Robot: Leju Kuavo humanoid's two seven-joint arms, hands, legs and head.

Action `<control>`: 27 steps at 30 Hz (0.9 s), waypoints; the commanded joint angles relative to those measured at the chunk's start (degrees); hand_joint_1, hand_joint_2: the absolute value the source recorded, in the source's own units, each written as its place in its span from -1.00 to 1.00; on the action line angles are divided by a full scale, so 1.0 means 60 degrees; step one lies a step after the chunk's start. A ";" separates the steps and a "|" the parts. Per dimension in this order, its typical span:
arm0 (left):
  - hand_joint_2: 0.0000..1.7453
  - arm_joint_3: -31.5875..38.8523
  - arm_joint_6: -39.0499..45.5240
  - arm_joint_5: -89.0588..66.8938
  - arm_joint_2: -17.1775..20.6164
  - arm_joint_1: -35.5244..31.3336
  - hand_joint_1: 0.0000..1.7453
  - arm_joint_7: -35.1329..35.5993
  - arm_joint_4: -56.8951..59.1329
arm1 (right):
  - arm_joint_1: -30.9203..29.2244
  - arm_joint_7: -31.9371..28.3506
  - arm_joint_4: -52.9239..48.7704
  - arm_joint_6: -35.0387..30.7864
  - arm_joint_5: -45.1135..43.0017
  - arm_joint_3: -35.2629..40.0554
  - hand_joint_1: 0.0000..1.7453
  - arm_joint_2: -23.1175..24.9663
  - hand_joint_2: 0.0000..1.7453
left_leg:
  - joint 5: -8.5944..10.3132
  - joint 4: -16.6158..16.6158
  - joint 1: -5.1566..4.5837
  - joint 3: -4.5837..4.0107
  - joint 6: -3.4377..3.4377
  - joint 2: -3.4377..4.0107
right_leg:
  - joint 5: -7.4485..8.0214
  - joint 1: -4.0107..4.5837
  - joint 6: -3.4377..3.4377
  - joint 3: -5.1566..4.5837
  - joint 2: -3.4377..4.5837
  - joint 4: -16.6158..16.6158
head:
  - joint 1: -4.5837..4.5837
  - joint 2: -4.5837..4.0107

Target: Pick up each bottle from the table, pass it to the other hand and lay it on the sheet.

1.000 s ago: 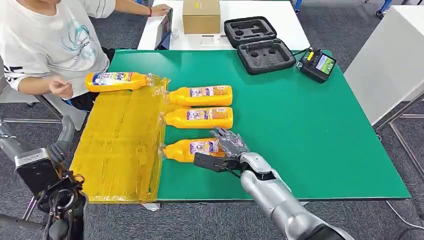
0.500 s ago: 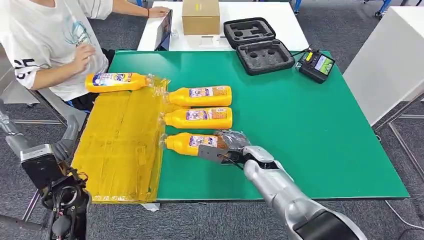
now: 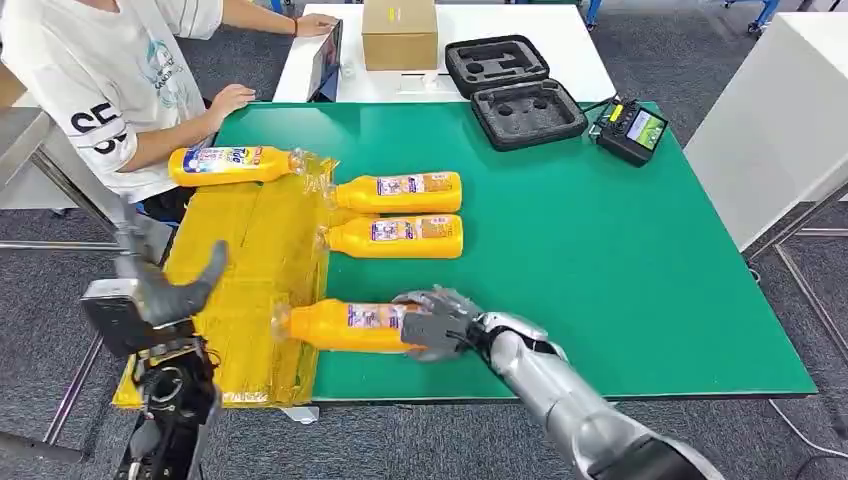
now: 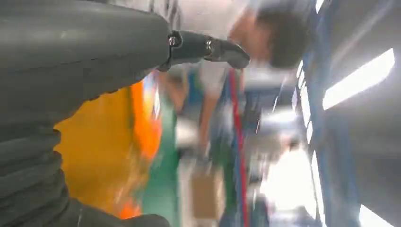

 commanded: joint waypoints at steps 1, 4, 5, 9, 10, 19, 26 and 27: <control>1.00 -0.0093 -0.1522 0.1416 0.0480 -0.0135 -1.00 0.0403 0.1809 | 0.1103 -0.0990 -0.2717 0.0473 -0.2510 -0.1041 1.00 0.0215 1.00 | -0.0022 -0.0010 0.0000 0.0034 -0.0015 0.0003 | -0.0021 -0.0001 -0.0013 0.0028 0.0017 -0.0002 | -0.0004 0.0000; 1.00 0.0790 -0.1987 0.3022 0.0400 0.0182 -1.00 0.0821 0.1348 | 0.1711 -0.0990 -0.4231 0.0016 -0.4095 -0.1432 1.00 0.0449 1.00 | -0.0013 -0.0007 -0.0002 -0.0003 -0.0010 0.0014 | -0.0013 -0.0003 -0.0008 -0.0008 0.0017 0.0002 | 0.0000 0.0000; 1.00 0.0932 -0.1996 0.3190 0.0427 0.0247 -1.00 0.0835 0.1284 | 0.1789 -0.0990 -0.4424 -0.0070 -0.4239 -0.1422 1.00 0.0457 1.00 | -0.0029 -0.0009 0.0005 0.0013 -0.0017 0.0037 | -0.0020 0.0003 -0.0014 0.0002 0.0043 -0.0002 | -0.0004 0.0000; 1.00 0.1762 -0.2016 0.3871 0.0497 0.0599 -1.00 0.0716 0.0837 | 0.1948 -0.0990 -0.4904 -0.0564 -0.4859 -0.1314 1.00 0.0496 1.00 | -0.0031 -0.0002 0.0005 -0.0013 -0.0014 0.0043 | -0.0020 0.0004 -0.0013 -0.0020 0.0049 0.0003 | -0.0004 0.0000; 1.00 0.1762 -0.2016 0.3871 0.0497 0.0599 -1.00 0.0716 0.0837 | 0.1948 -0.0990 -0.4904 -0.0564 -0.4859 -0.1314 1.00 0.0496 1.00 | -0.0012 -0.0006 0.0002 -0.0048 -0.0007 0.0021 | -0.0007 0.0001 -0.0006 -0.0047 0.0028 0.0000 | 0.0000 0.0000; 1.00 0.2474 -0.2506 0.4574 0.0352 0.0886 -1.00 0.0784 0.0055 | 0.1899 -0.0990 -0.4683 -0.1028 -0.5042 -0.1140 1.00 0.0408 1.00 | -0.0018 -0.0001 0.0008 -0.0058 -0.0007 0.0021 | -0.0012 0.0004 -0.0008 -0.0058 0.0026 -0.0001 | 0.0000 0.0000; 1.00 0.1278 -0.3462 0.3904 0.0298 0.0902 -1.00 0.1200 0.0070 | 0.1820 -0.0990 -0.3975 -0.1414 -0.5115 -0.1364 1.00 0.0523 1.00 | -0.0026 -0.0002 0.0008 -0.0033 -0.0012 -0.0003 | -0.0027 0.0005 -0.0011 -0.0030 0.0007 0.0000 | 0.0000 0.0000; 1.00 0.1049 -0.3613 0.3839 0.0284 0.0903 -1.00 0.1297 0.0062 | 0.1748 -0.0990 -0.3737 -0.1572 -0.4990 -0.1329 1.00 0.0539 1.00 | -0.0019 -0.0001 0.0007 -0.0045 -0.0009 -0.0012 | -0.0023 0.0004 -0.0009 -0.0039 -0.0005 0.0000 | 0.0000 0.0000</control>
